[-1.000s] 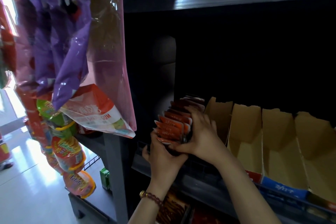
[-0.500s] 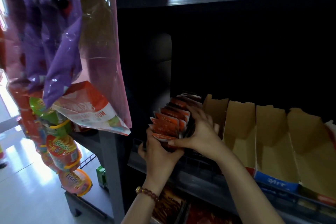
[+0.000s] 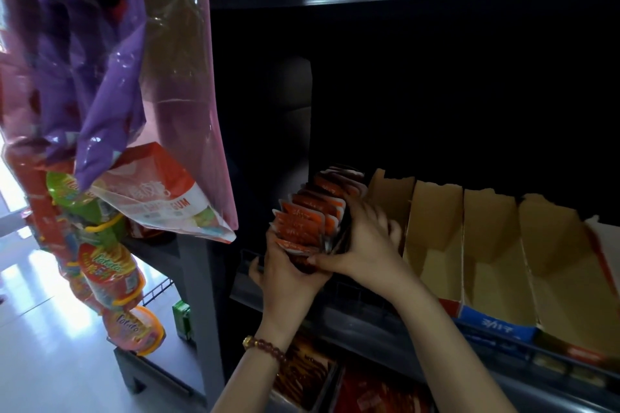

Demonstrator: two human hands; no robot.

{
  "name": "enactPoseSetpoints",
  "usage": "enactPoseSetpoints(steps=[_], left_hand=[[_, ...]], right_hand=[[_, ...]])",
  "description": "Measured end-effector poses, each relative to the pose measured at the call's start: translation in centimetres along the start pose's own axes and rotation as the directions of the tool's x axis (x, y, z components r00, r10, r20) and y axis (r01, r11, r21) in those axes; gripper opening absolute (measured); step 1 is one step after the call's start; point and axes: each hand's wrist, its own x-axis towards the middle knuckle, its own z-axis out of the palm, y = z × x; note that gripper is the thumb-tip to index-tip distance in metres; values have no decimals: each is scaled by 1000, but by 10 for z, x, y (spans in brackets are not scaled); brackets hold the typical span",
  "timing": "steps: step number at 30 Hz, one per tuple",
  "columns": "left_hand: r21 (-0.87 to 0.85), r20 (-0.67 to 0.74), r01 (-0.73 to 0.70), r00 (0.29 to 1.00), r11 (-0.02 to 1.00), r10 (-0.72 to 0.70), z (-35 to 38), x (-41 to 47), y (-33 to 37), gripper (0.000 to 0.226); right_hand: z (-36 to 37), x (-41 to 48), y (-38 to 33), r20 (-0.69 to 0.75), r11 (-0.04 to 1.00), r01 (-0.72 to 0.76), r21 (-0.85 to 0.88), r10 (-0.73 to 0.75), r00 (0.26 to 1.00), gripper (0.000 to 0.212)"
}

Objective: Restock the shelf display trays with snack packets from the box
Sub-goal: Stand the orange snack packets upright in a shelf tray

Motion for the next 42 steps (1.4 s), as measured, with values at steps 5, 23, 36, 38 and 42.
enactPoseSetpoints(steps=[5, 23, 36, 38, 42], left_hand=[[27, 10, 11, 1000, 1000, -12, -10, 3, 5, 100], [144, -45, 28, 999, 989, -21, -4, -4, 5, 75], [-81, -14, 101, 995, 992, -103, -5, -6, 18, 73], [-100, -5, 108, 994, 989, -110, -4, -4, 19, 50], [-196, -29, 172, 983, 965, -181, -3, -5, 20, 11]], right_hand=[[12, -19, -10, -130, 974, 206, -95, -217, 967, 108], [30, -25, -21, -286, 922, 85, -378, -204, 936, 54], [17, -10, -32, -100, 966, 86, -243, -113, 989, 69], [13, -8, -32, -79, 957, 99, -272, -125, 989, 70], [14, -7, -35, -31, 950, 118, -290, -132, 991, 69]])
